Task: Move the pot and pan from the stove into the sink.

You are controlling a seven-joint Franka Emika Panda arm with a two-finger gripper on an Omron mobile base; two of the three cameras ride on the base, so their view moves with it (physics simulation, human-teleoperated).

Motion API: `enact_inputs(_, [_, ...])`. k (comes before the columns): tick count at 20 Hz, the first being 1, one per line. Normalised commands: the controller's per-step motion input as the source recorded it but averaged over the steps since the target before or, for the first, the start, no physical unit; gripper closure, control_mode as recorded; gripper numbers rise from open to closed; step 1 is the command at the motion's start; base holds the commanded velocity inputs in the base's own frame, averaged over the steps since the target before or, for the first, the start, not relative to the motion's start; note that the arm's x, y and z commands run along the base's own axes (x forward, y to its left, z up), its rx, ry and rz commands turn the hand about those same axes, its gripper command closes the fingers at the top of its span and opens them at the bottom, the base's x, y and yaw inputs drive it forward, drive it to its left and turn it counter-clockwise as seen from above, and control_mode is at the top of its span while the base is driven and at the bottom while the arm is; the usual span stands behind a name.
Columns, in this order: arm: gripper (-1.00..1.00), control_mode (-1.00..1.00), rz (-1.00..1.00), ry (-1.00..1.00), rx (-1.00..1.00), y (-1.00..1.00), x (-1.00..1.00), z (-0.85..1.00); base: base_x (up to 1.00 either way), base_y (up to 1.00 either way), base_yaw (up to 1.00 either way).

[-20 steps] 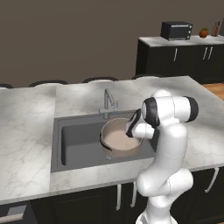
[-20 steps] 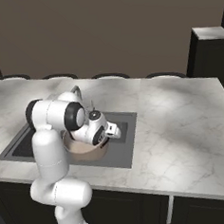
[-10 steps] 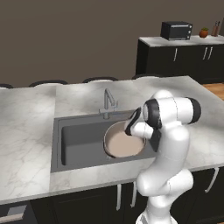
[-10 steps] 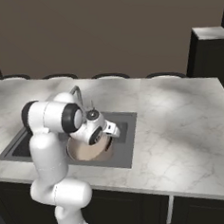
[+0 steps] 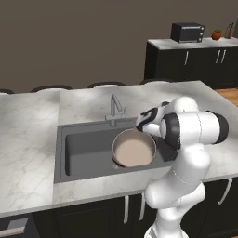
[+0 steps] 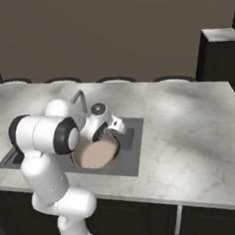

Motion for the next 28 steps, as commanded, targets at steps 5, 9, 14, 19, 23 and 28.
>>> enact_inputs(5, [-1.0, -1.0, -0.03, 0.0, 0.07, 0.0, -0.09, 0.93, 0.0, 0.0, 0.0])
enact_inputs(9, [-1.0, -1.0, -0.01, 0.0, 0.07, 0.0, -0.32, 0.89, 0.0, 0.0, 0.0])
enact_inputs(14, [-1.0, -1.0, 0.03, 0.01, 0.03, -0.01, -0.6, 0.7, 0.0, 0.0, 0.0])
enact_inputs(19, [-1.0, -1.0, 0.07, 0.0, 0.0, -0.04, -0.77, 0.63, 0.0, 0.0, 0.0])
enact_inputs(23, [-1.0, -1.0, 0.08, 0.0, 0.0, -0.02, -0.96, 0.54, 0.0, 0.0, 0.0])
enact_inputs(28, [-1.0, -1.0, 0.07, 0.0, 0.0, 0.0, -0.97, 0.45, 0.0, 0.0, 0.0])
